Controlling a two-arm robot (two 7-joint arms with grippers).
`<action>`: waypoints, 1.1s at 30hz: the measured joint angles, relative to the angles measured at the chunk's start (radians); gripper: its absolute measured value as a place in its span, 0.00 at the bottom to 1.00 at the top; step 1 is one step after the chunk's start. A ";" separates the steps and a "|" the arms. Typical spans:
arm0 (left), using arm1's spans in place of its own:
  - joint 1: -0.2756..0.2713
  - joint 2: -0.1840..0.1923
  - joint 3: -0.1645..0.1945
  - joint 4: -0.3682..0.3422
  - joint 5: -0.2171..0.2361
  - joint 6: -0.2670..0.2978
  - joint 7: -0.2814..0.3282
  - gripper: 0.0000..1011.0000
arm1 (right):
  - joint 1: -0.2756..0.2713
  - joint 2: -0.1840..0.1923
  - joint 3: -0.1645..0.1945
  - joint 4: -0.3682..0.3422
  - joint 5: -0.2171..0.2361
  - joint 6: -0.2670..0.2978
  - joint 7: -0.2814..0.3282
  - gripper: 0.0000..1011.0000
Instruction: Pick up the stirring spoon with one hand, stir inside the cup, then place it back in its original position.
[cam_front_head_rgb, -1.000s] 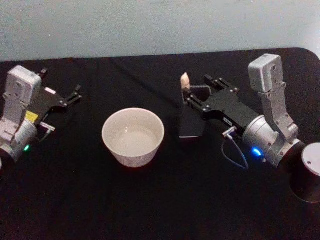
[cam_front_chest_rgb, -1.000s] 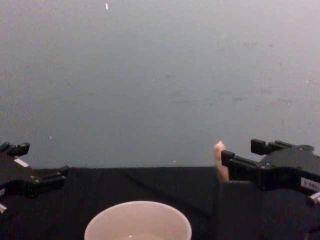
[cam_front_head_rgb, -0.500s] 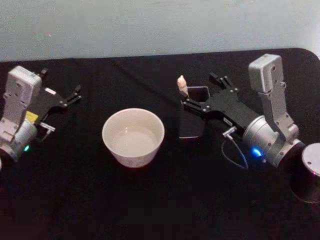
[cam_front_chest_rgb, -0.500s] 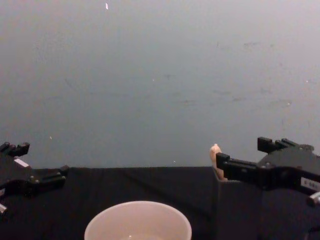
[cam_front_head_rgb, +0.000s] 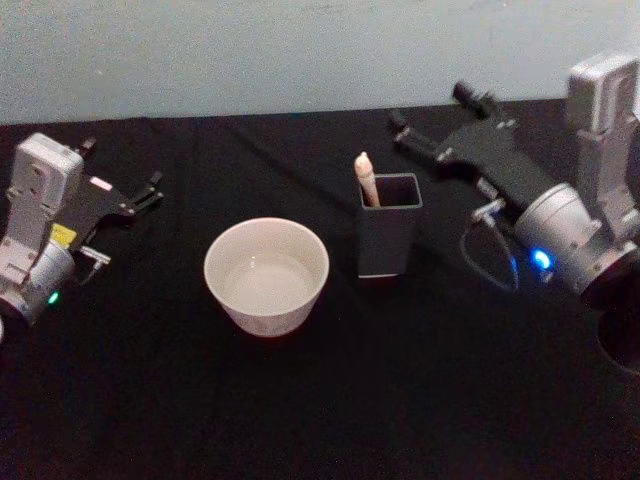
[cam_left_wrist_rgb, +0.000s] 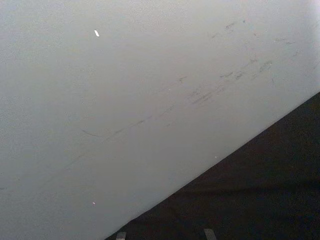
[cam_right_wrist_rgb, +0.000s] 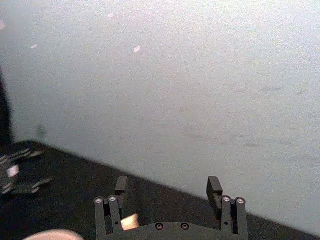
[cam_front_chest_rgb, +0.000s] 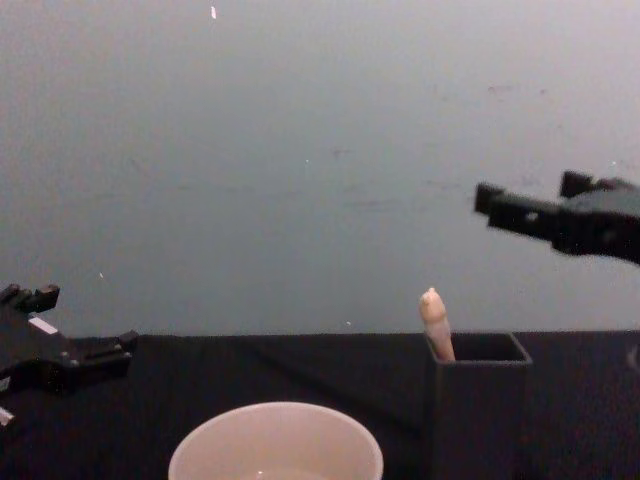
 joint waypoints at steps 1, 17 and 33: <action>0.000 0.000 0.000 0.000 0.000 0.000 0.000 0.99 | 0.003 -0.003 0.005 0.004 -0.001 -0.002 -0.009 0.99; 0.000 0.000 0.000 0.000 0.000 0.000 0.000 0.99 | 0.047 -0.034 0.031 0.207 -0.164 0.007 -0.119 0.99; 0.000 0.000 0.000 0.000 0.000 0.000 0.000 0.99 | 0.048 -0.040 0.021 0.245 -0.203 0.028 -0.116 0.99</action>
